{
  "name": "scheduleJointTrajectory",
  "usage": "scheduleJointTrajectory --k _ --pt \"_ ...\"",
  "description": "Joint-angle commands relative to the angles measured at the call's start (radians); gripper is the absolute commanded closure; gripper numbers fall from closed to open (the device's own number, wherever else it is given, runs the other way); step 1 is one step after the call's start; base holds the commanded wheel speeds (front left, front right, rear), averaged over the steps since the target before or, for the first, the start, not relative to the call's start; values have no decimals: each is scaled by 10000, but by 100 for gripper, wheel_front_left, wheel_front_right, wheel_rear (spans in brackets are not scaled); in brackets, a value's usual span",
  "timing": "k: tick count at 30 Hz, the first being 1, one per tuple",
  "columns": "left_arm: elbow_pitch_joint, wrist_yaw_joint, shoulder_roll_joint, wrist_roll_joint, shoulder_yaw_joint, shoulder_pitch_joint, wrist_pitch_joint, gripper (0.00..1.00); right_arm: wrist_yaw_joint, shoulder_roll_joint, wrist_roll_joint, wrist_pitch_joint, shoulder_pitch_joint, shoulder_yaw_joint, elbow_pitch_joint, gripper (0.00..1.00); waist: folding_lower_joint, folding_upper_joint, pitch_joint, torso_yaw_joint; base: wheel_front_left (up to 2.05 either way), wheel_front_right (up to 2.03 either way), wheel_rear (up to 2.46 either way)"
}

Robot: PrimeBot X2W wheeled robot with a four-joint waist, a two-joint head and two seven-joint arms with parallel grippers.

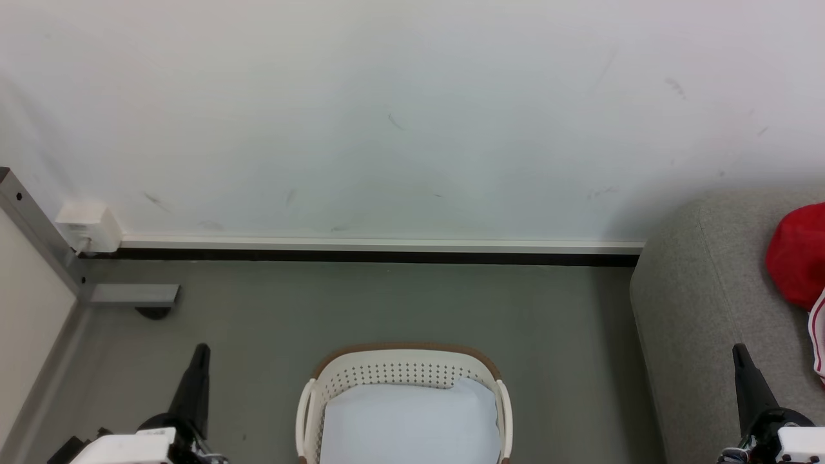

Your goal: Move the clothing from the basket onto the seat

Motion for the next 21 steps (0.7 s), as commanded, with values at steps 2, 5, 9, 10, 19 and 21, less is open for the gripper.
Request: scheduleJointTrajectory --k 2,5,9,10,19,21 --pt "-41 -43 73 -140 20 -74 41 100 -21 9 7 38 -124 -44 -57 100 0 0 0 0 0 0 0" --pt "-41 -43 73 -140 20 -74 40 100 -21 9 7 38 -124 -44 -57 100 0 0 0 0 0 0 0" --pt "-42 -43 72 -141 20 -74 40 100 -21 9 7 38 -124 -45 -57 100 0 0 0 0 0 0 0" --pt "-40 -43 72 -141 20 -74 40 100 -21 9 7 38 -124 -45 -57 100 0 0 0 0 0 0 0" --pt "-41 -43 72 -141 19 -73 40 100 -21 9 6 38 -124 -45 -57 100 0 0 0 0 0 0 0" --pt "-41 -43 72 -141 19 -73 40 100 -21 9 6 38 -124 -45 -57 100 0 0 0 0 0 0 0"
